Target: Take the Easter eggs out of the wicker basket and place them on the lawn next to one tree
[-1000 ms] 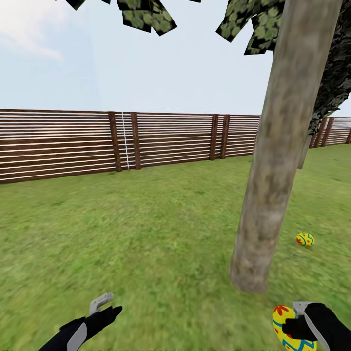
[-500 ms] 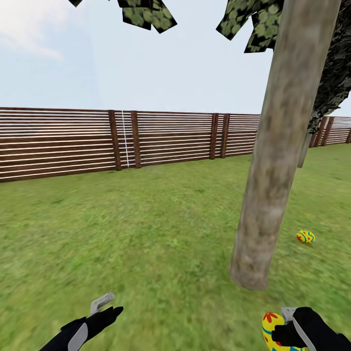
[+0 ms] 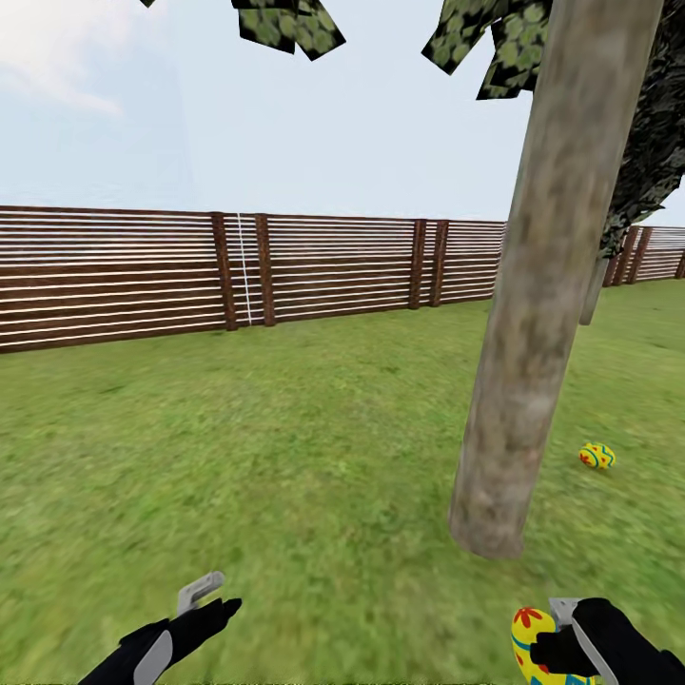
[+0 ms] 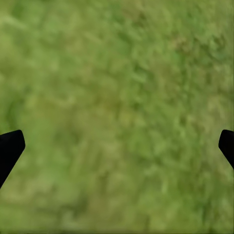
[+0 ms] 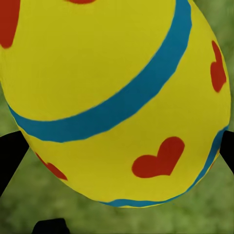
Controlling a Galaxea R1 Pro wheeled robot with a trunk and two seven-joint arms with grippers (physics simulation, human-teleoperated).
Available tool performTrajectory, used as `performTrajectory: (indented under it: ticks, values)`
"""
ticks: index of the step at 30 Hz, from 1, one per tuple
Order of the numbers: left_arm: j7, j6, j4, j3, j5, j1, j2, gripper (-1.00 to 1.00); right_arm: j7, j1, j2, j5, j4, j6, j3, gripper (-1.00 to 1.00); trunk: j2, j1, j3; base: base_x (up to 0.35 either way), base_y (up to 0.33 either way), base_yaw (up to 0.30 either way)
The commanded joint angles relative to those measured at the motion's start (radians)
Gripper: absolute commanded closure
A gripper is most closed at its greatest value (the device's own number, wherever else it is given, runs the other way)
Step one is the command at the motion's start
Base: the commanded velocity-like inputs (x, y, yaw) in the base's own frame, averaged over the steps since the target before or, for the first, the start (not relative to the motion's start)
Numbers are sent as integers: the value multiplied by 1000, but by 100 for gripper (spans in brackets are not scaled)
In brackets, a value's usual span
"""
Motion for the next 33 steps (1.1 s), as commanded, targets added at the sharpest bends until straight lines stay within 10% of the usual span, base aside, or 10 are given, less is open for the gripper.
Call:
performTrajectory:
  ticks: [1,33]
  values:
    - [-4,10,-1,6,7,0,0,-100,1,0,-1,-3,-1,5,3,100,-8,4,-4,0,0,0]
    - [-2,10,2,6,7,-1,-4,-100,-1,0,1,-1,-1,5,4,100,-232,126,-105,0,0,0]
